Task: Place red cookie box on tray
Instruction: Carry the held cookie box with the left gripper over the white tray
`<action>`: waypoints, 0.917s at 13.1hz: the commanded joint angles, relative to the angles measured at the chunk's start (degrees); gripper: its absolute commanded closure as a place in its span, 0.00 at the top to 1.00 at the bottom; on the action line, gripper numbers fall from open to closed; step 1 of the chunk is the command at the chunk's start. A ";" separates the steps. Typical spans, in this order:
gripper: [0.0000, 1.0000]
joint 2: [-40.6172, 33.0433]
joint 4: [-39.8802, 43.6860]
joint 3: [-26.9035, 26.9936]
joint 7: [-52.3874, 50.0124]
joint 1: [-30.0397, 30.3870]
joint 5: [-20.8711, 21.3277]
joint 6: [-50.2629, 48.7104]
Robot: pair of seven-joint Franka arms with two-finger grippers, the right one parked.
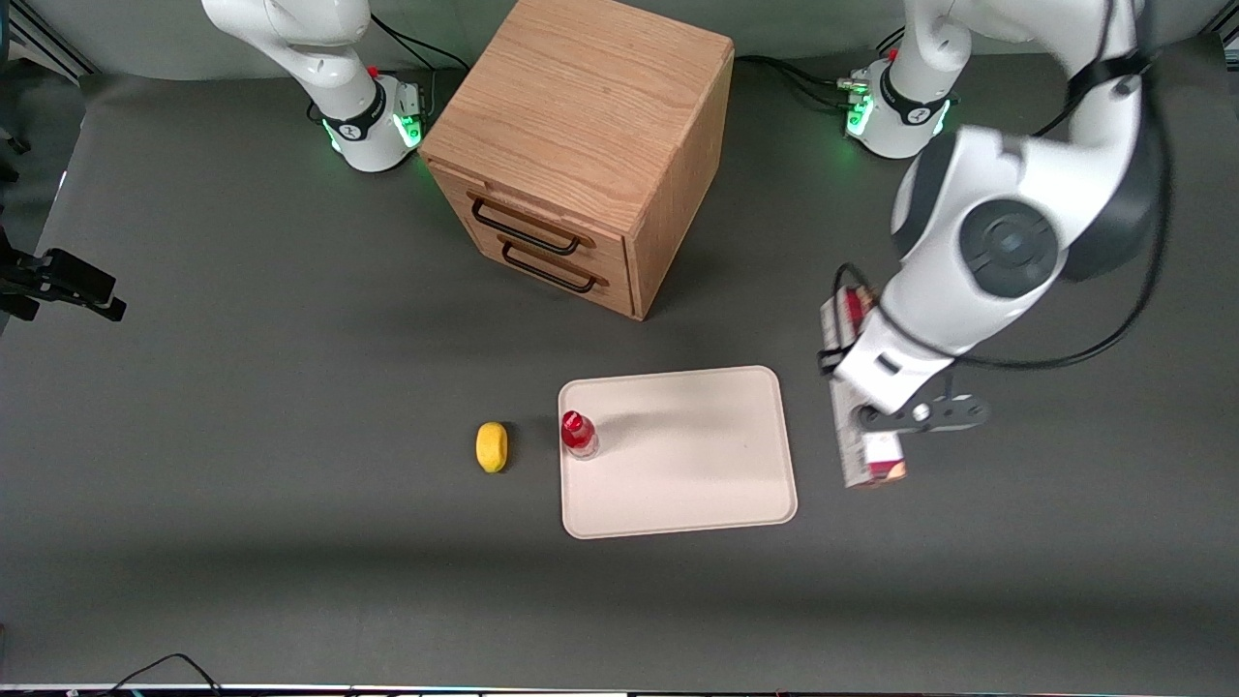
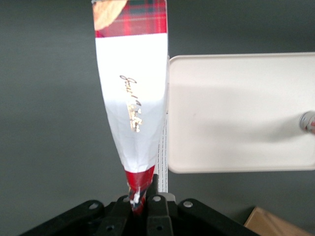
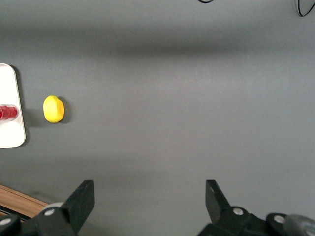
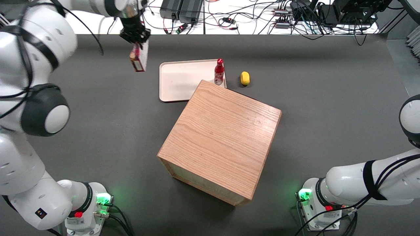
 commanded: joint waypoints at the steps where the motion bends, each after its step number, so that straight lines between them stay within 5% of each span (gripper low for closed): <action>1: 0.00 4.98 -0.46 -1.45 -2.28 0.02 -1.11 8.23; 7: 0.00 16.41 -0.73 -4.53 -5.80 0.11 -1.46 21.09; 12: 0.00 17.83 -3.45 -6.46 -5.63 0.20 -3.40 23.11</action>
